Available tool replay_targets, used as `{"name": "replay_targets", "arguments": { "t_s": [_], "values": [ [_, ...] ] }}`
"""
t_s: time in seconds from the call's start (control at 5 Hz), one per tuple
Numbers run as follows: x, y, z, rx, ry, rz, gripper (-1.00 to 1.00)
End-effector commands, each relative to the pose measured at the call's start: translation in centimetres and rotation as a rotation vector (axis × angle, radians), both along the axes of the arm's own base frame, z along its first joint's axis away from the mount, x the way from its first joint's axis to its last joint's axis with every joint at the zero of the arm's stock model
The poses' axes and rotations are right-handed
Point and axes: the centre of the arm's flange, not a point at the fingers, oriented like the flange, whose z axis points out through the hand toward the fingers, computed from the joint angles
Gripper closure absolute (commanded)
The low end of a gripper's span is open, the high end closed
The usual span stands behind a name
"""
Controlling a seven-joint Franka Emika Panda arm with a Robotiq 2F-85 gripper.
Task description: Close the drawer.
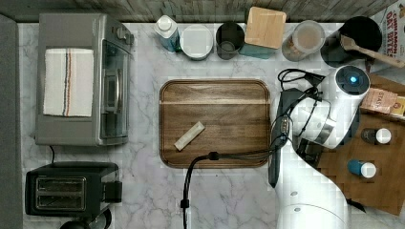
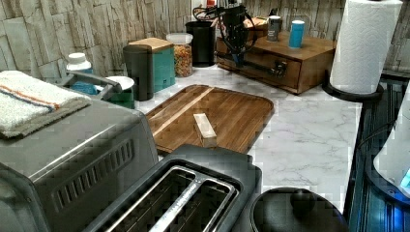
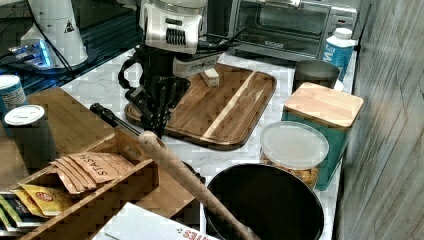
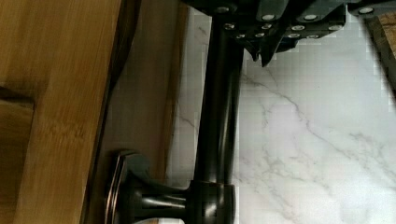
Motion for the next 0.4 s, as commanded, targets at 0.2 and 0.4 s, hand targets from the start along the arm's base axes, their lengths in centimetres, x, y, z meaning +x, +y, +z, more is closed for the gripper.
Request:
{"name": "replay_targets", "arguments": {
  "t_s": [0.2,0.4],
  "values": [
    [-8.05,-14.56,6.25,-0.123,-0.035,-0.217,1.00],
    [-8.05,-14.56,6.26,-0.123,-0.035,-0.217,1.00]
  ]
}}
